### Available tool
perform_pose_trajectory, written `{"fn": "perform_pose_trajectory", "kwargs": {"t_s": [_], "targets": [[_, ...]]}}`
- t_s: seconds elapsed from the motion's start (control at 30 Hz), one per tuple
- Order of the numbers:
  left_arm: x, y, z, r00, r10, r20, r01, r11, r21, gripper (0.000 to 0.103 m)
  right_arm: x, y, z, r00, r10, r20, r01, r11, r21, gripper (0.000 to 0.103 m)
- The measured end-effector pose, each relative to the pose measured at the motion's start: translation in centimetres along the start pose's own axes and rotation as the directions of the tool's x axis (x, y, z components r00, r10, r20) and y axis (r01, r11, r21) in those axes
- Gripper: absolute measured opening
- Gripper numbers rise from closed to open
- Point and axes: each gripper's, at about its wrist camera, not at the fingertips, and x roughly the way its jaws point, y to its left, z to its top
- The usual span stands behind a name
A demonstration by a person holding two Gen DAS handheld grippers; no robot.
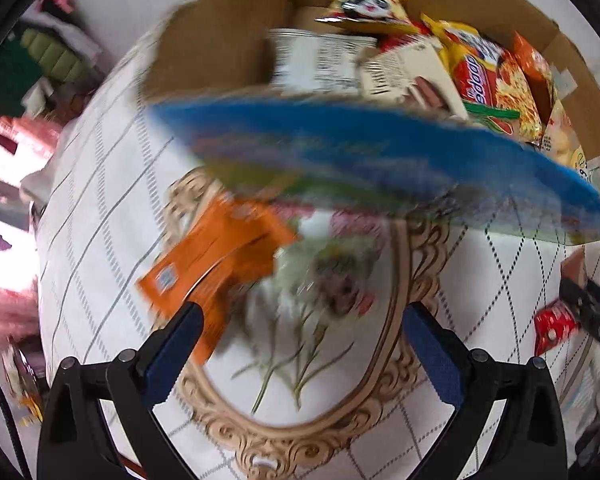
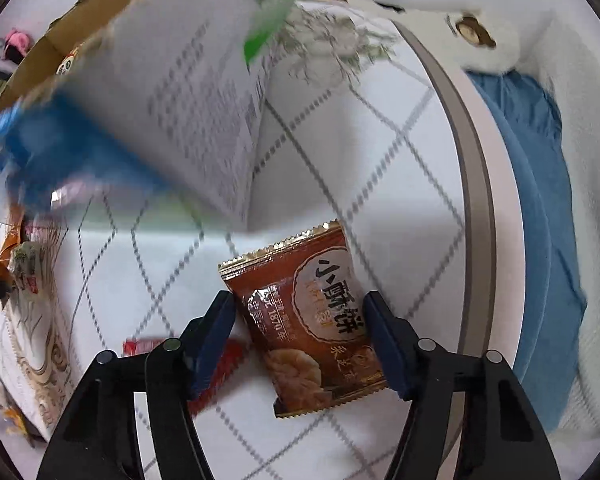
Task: Organize snacks
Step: 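Grasp the small clear candy bag with left tool while right tool grasps the brown biscuit packet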
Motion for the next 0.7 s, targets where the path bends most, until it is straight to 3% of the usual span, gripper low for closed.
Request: {"fn": "perform_pose_trajectory", "kwargs": {"t_s": [0.13,0.17,0.23,0.27,0.4,0.5,0.6,0.7], "targets": [[2.0,-1.8,1.7,1.000,-0.006,-0.018,0.007,0.998,0.068,0.096,-0.3,-0.9,-2.1,0.999,0.032,-0.044,-0.030,0.998,0.064,0.065],[2.1,-2.2,1.9,1.000,0.003,-0.009,-0.002,0.996,0.090,0.089,-0.3,-1.1,-2.9,0.998,0.034,-0.054,-0.030,0.996,0.081,0.065],[2.7,-3.0,1.9,1.000,-0.001,-0.025,0.004,0.990,0.140,0.063,-0.4,-1.3,-4.2,0.997,0.033,-0.064,-0.026,0.994,0.104,0.065],[2.8,-3.2,1.8,0.999,-0.006,-0.033,0.011,0.989,0.146,0.056,-0.4,-1.4,-4.8,0.997,0.036,-0.071,-0.027,0.993,0.116,0.065],[2.6,-3.4,0.6,0.999,-0.035,-0.030,0.040,0.987,0.154,0.050,-0.5,-1.0,-7.3,0.994,0.060,-0.093,-0.046,0.988,0.147,0.066],[1.9,-3.6,-2.3,0.994,-0.091,-0.066,0.100,0.983,0.156,0.048,-0.7,-0.1,-9.1,0.990,0.085,-0.112,-0.067,0.985,0.156,0.065],[2.0,-3.0,-5.5,0.971,-0.185,-0.149,0.201,0.974,0.107,0.046,-0.8,1.4,-11.0,0.981,0.142,-0.136,-0.118,0.978,0.172,0.065],[3.3,-2.0,-6.6,0.956,-0.227,-0.189,0.240,0.970,0.050,0.046,-0.9,2.5,-12.2,0.971,0.185,-0.152,-0.155,0.970,0.187,0.066]]}}
